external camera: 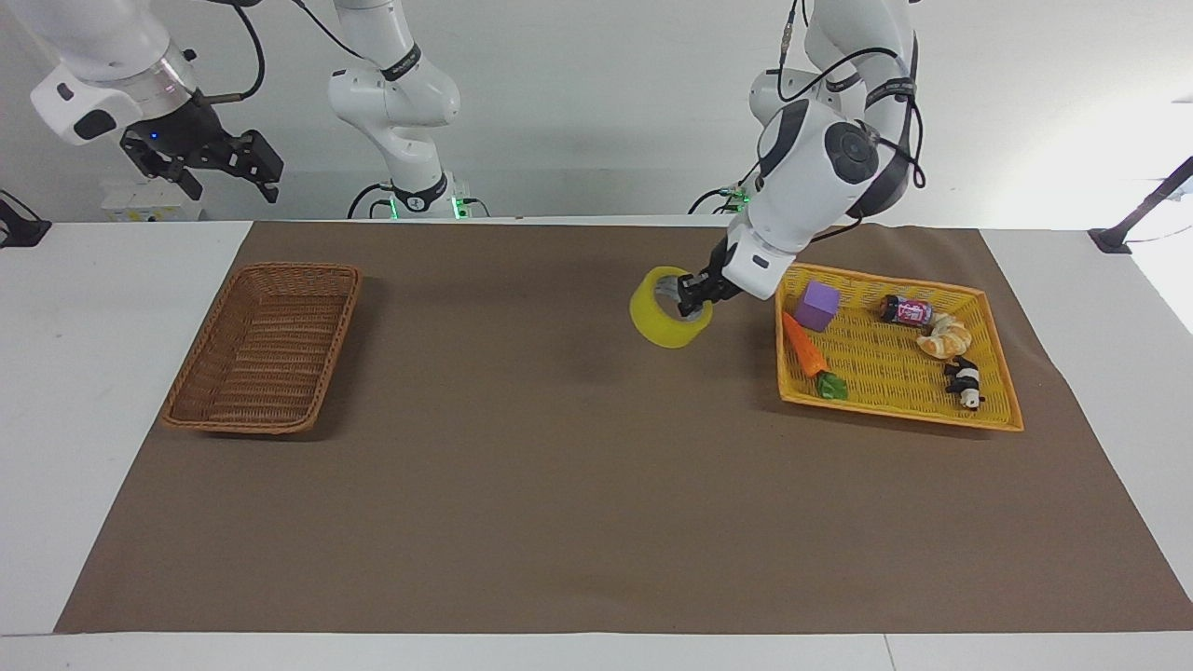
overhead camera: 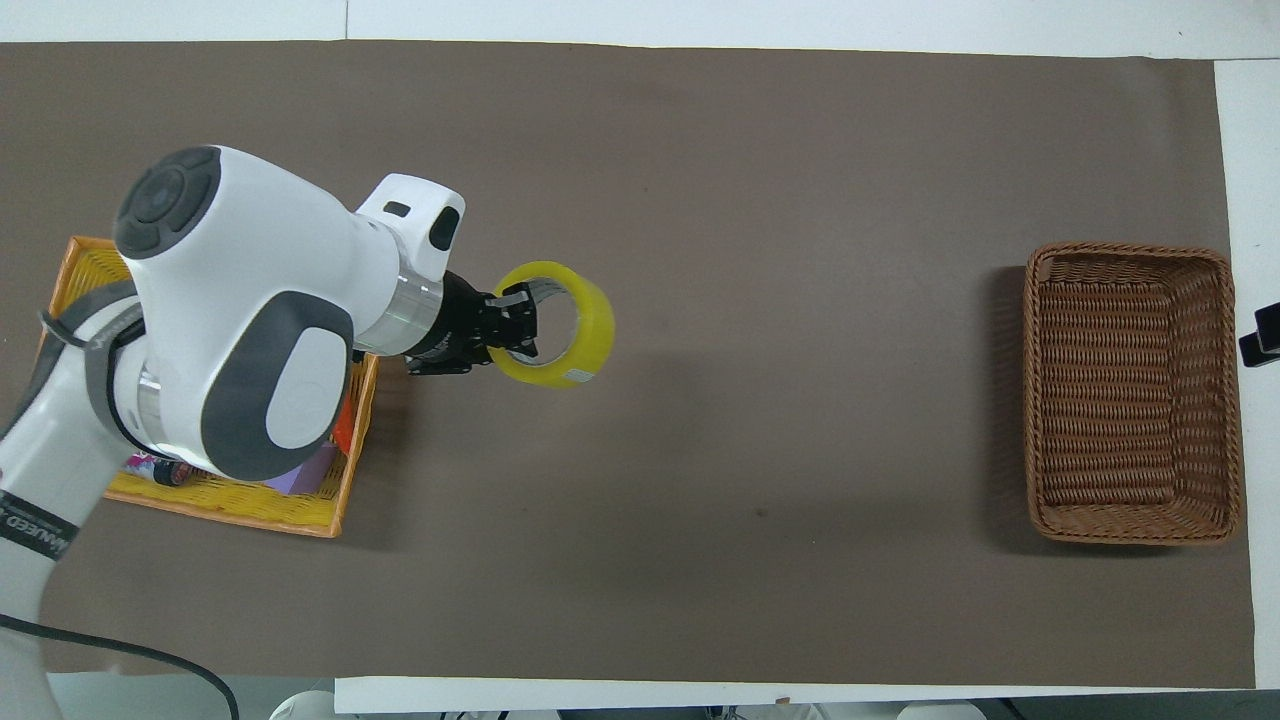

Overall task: Move tape to another basket
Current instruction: 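Lift the tape roll with the left gripper and carry it toward the table center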

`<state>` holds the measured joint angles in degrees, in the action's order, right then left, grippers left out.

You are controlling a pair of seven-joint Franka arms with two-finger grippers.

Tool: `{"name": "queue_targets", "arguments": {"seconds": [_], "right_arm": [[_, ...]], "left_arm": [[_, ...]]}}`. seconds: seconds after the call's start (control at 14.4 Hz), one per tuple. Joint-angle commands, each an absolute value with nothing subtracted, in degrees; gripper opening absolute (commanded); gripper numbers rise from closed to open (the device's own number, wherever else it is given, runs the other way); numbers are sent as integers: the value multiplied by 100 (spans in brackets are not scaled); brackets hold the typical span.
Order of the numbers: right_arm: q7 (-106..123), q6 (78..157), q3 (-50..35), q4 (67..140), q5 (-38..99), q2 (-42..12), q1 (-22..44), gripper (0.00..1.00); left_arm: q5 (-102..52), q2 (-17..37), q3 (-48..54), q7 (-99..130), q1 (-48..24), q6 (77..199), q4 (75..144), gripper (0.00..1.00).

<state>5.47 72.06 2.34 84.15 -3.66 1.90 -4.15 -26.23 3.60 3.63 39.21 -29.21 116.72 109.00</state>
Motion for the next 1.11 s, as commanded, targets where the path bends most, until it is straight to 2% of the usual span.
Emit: {"name": "queue_targets", "arguments": {"seconds": [0.0,0.42,0.56,0.7,0.84,1.04], "right_arm": [[677,7189,202,8561,-281,325,-483,100],[711,7321,202,8552,-273,316,-501,100],[1236,7339,193,8621,268,325,-475,100],[1170,7906,176,8963,1288,439,-457,100],[932,8522,88,9516,2009,632,-73,100],[940,9322,79,10228,3441,580,210,100]], "left_arm": [[-2786,396,229,4315,-3312,11988,10819,5],[-2786,334,237,4315,-3515,11935,10925,3],[-2786,334,237,4315,-3533,11918,10942,3],[-2786,325,229,4316,-3498,11761,10951,3],[-2786,290,229,4315,-3498,11725,10995,3],[-2786,281,229,4315,-3524,11760,11030,3]]}}
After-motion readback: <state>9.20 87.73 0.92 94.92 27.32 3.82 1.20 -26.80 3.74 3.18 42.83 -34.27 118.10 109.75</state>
